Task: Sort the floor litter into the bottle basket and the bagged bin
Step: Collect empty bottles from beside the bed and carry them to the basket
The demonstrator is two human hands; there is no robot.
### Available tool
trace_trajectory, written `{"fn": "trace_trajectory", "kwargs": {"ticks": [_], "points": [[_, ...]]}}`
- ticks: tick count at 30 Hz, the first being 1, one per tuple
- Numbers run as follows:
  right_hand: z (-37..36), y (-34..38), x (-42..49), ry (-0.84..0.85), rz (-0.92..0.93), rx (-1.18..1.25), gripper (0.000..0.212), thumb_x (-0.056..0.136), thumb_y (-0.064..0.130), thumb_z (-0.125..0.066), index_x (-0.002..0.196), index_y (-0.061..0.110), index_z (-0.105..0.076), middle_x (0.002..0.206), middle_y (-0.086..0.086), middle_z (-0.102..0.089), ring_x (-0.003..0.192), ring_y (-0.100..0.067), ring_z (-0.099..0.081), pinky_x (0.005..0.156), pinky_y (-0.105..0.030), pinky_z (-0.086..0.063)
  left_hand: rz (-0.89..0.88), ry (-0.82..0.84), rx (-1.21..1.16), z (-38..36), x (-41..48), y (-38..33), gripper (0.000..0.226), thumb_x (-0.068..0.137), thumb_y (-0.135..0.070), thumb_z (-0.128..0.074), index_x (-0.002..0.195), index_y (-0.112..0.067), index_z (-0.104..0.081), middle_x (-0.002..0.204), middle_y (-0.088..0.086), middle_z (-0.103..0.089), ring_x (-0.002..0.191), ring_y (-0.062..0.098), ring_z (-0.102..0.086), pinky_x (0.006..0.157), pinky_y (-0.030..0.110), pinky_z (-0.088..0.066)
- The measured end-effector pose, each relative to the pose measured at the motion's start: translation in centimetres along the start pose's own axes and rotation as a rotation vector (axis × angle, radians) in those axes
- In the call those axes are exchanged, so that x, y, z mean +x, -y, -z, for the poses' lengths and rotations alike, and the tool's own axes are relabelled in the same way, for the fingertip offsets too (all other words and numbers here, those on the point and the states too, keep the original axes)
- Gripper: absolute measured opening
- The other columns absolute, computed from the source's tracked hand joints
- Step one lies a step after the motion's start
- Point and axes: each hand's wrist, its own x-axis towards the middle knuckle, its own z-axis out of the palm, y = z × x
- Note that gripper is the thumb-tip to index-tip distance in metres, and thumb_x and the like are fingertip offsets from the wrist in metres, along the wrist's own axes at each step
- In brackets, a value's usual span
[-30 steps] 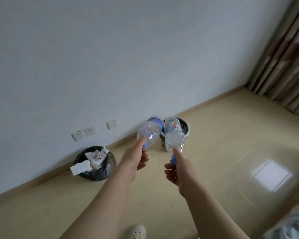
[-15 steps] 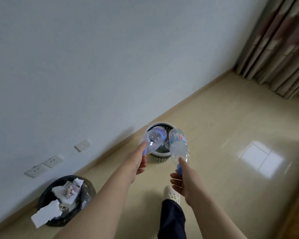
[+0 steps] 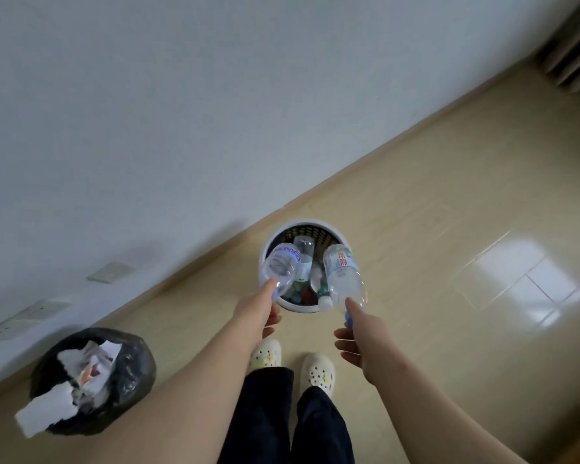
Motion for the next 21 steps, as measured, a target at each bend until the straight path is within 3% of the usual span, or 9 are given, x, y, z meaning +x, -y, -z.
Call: {"fn": "trace_trajectory", "kwargs": {"ticks": [3,7,13,21], "points": [[-0.4,1.5,3.9,-0.025,-0.011,-0.032,0.039,0.093,0.045,-0.045,0.104,0.008,-0.052,0.077,-0.006,-0.057,0.059,-0.016,-0.052,0.056,-0.025,-0.043,0.071,-0.008,0.002,-1.6,4.1,-0.8,0.030,0.090,-0.038,-0.049,0.067,-0.018,-0.047,0.064,-0.001,-0.049,0.056,0.013,-0.051,0.061,0.024,-0.040],[-1.5,2.5,8.6,-0.030,-0.058,-0.093,0.034,0.093,0.044,-0.046,0.086,0.011,-0.050,0.075,-0.005,-0.056,0.058,-0.016,-0.051,0.056,-0.025,-0.041,0.128,-0.013,-0.033,-3.1,8.8,-1.5,0.032,0.092,-0.039,-0.048,0.068,-0.018,-0.046,0.066,0.000,-0.049,0.056,0.013,-0.051,0.062,0.025,-0.041],[-3.9,3.3,14.6,-0.008,-0.120,-0.163,0.038,0.094,0.043,-0.046,0.105,0.007,-0.051,0.076,-0.005,-0.056,0.060,-0.016,-0.051,0.057,-0.026,-0.041,0.165,-0.015,0.056,-3.6,15.7,-1.2,0.026,0.093,-0.039,-0.048,0.078,-0.018,-0.050,0.069,-0.001,-0.052,0.059,0.012,-0.052,0.062,0.025,-0.041],[-5.6,3.6,20.1,-0.022,-0.155,-0.208,0.033,0.094,0.039,-0.049,0.101,0.007,-0.051,0.074,-0.004,-0.055,0.058,-0.016,-0.050,0.057,-0.026,-0.039,0.153,-0.053,0.269,-4.0,22.1,-0.7,0.019,0.096,-0.029,-0.044,0.099,-0.011,-0.048,0.074,0.002,-0.052,0.058,0.014,-0.049,0.066,0.029,-0.039]]}}
